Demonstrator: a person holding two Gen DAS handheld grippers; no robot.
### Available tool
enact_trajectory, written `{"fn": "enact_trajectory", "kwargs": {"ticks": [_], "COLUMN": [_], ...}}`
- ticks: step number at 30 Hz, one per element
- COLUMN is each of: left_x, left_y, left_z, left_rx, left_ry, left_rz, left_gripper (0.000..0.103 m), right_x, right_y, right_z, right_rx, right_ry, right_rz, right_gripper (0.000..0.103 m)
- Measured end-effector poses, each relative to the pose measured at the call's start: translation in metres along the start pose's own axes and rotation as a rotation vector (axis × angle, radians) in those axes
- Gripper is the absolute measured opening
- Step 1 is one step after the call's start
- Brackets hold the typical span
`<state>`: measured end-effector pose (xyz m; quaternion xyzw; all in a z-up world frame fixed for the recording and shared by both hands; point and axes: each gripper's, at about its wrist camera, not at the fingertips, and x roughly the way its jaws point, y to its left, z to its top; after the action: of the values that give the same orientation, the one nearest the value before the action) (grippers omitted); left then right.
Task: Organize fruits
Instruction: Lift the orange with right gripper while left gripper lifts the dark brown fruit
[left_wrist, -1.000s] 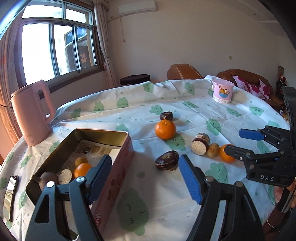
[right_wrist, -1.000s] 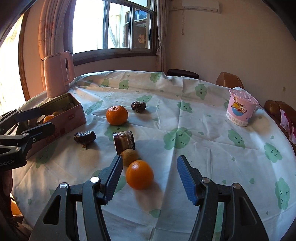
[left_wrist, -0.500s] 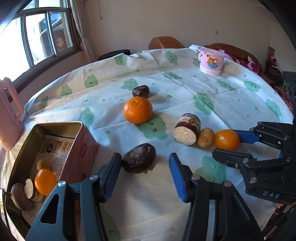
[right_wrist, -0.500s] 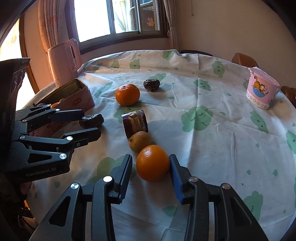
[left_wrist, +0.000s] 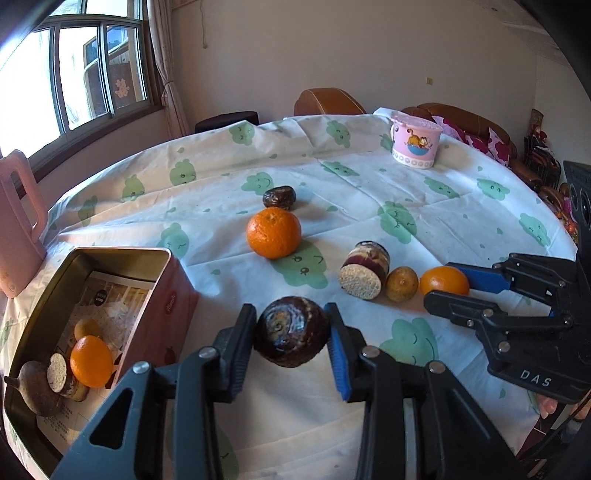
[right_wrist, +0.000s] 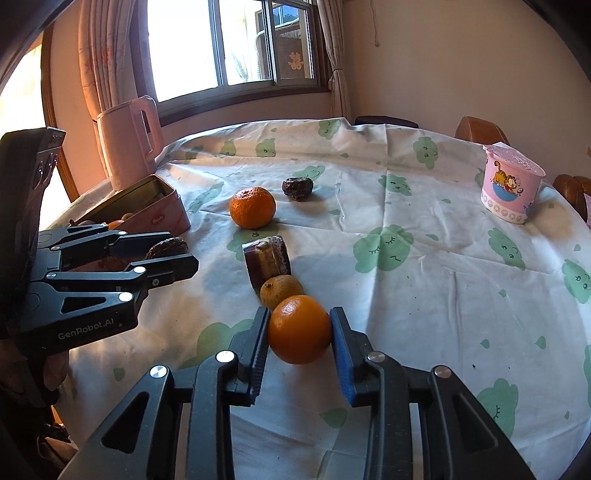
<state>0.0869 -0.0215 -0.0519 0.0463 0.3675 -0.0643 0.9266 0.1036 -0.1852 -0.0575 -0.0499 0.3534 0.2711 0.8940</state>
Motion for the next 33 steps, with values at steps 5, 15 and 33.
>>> {"fn": "enact_trajectory", "kwargs": {"ticks": [5,15,33], "left_x": [-0.012,-0.031,-0.05], "left_y": [0.009,0.014,0.01], "left_z": [-0.001,-0.004,-0.009], "left_rx": [-0.047,-0.081,-0.084], "left_ry": [-0.063,-0.165,-0.262], "left_rz": [0.004,0.046,0.077], "left_gripper": [0.039,0.039,0.039], "right_x": [-0.005,-0.02,-0.037], "right_y": [0.001,0.006,0.012], "right_z": [-0.001,-0.004,-0.01], "right_rx": [-0.002,-0.029,-0.062], "right_ry": [-0.029,-0.125,-0.246], "right_rz": [-0.006,-0.005,-0.02], "right_gripper": [0.034,0.034,0.034]}}
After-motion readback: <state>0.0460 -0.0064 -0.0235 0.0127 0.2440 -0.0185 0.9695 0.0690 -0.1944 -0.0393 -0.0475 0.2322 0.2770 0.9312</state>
